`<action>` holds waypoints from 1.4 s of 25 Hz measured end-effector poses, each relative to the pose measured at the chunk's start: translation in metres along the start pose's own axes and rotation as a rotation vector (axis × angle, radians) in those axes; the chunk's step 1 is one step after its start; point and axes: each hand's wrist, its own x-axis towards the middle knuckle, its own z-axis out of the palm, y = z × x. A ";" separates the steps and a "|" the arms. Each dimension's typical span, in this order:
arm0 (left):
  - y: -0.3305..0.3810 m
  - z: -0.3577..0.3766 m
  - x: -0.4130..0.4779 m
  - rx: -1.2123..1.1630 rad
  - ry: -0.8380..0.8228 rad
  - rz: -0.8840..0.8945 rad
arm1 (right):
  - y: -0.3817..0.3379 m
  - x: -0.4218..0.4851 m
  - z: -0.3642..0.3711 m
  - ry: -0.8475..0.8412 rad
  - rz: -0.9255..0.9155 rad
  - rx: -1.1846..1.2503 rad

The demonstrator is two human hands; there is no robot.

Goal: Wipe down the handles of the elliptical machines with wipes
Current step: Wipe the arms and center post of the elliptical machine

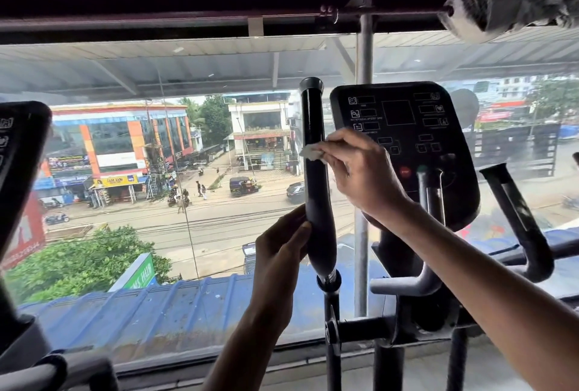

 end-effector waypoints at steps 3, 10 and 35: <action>0.002 0.001 -0.002 0.000 0.005 -0.005 | 0.017 0.042 0.011 -0.025 0.052 -0.109; -0.005 -0.007 -0.003 0.053 0.003 -0.051 | -0.021 0.043 -0.018 -0.755 -0.493 -0.142; -0.009 -0.013 -0.012 0.005 -0.030 -0.101 | -0.026 -0.012 -0.039 -0.415 -0.410 -0.067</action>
